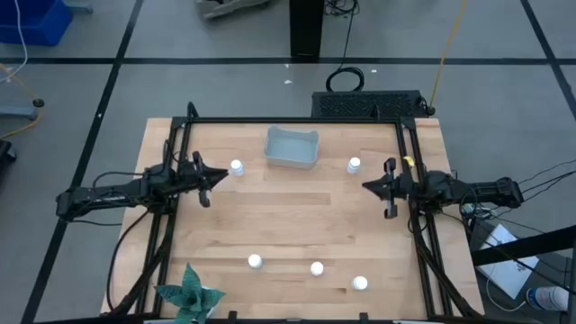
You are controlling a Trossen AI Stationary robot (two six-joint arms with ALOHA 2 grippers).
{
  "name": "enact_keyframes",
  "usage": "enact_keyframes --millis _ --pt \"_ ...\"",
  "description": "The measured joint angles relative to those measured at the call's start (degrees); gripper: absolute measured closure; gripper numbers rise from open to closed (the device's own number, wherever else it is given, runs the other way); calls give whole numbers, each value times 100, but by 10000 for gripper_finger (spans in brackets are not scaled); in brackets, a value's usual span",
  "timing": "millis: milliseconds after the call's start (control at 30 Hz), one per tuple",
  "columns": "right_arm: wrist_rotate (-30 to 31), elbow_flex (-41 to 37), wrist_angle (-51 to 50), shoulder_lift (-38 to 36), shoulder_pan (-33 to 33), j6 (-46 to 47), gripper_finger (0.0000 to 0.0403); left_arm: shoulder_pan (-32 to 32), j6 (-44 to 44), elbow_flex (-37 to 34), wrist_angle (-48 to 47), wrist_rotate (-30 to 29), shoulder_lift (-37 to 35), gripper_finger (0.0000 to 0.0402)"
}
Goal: Pick and place pill bottles into a basket
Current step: Put the white pill bottle into the gray bin
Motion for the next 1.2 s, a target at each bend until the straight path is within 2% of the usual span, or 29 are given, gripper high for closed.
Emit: enact_keyframes --millis 167,267,400,600,767,867,967,1067,1200 --pt "752 42 861 173 0 -747 397 0 59 111 243 -33 0 350" --pt "1118 280 805 519 -4 -1047 380 0 73 216 174 -44 -2 350" --pt "1460 855 894 1231 -4 -1041 320 0 73 269 171 -44 -2 350" --pt "1813 1924 657 2679 -39 -1097 199 0 53 271 77 -41 0 350" --pt "2662 3279 -135 4006 -57 -1562 144 0 28 271 -87 14 -2 350" --pt "3283 4149 -748 4714 -84 -1868 132 0 20 271 -277 35 -1 350" --pt "3647 4919 -1541 5261 -179 -1938 129 0 -44 269 -463 52 0 350" --pt "3530 5632 -2523 5657 -418 -1435 132 0 -78 269 -544 141 -2 350" --pt "2724 6426 -3863 5936 -1068 -457 136 0 -44 271 -571 159 -2 350"
